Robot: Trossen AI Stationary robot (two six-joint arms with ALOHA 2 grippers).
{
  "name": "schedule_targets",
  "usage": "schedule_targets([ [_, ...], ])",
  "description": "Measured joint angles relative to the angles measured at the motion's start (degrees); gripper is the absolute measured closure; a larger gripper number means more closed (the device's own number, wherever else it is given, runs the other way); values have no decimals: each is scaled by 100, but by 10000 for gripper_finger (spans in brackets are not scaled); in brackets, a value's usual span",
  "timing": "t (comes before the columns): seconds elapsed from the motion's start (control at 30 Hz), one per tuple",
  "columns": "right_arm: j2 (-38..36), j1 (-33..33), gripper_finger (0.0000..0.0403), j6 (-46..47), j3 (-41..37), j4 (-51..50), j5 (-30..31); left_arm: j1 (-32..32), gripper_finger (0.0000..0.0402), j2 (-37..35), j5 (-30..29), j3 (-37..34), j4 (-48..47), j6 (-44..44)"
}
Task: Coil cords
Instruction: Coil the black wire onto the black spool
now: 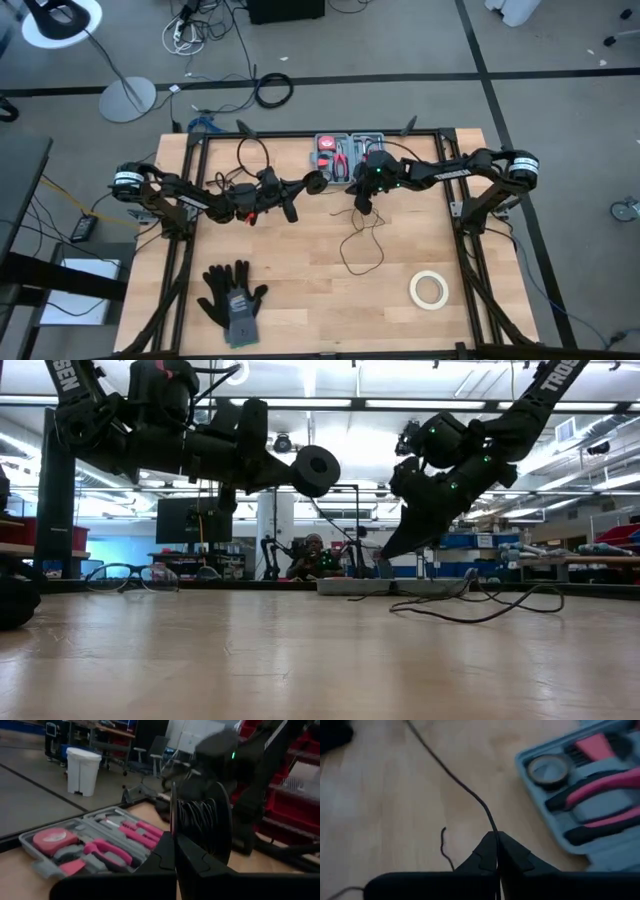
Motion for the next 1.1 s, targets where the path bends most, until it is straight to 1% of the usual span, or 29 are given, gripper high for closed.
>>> schedule_targets([
  [0.1, -290, -77, 400, 117, 0, -13, 16, 0, 401, 0, 1, 0, -239, -57],
  [0.2, -657, -82, 399, 197, 73, -139, 230, 0, 401, 0, -68, 0, -502, -171],
  [0.3, -881, -20, 401, 195, 356, -252, 348, 0, 401, 0, -148, 2, -667, -188],
  [0.4, -859, 135, 401, 191, 787, -302, 377, 0, 401, 0, -169, 2, -689, -192],
  [0.53, -494, 435, 402, 40, 1492, -534, 615, 0, 401, 0, -227, 13, -688, -265],
  [0.77, 532, 1014, 402, -315, 2598, -535, 610, -2, 401, 0, -350, 15, -665, -324],
  [0.87, 975, 1182, 402, -358, 2883, -555, 604, 0, 401, 0, -410, 15, -574, -371],
  [0.97, 1319, 1269, 402, -267, 2966, -599, 608, 0, 401, 0, -461, 15, -459, -490],
  [1.03, 1494, 1291, 400, -125, 2966, -736, 620, -4, 401, 0, -476, 15, -327, -492],
  [1.1, 1553, 1289, 398, -102, 2948, -1154, 698, -11, 401, 0, -479, 13, -189, -493],
])
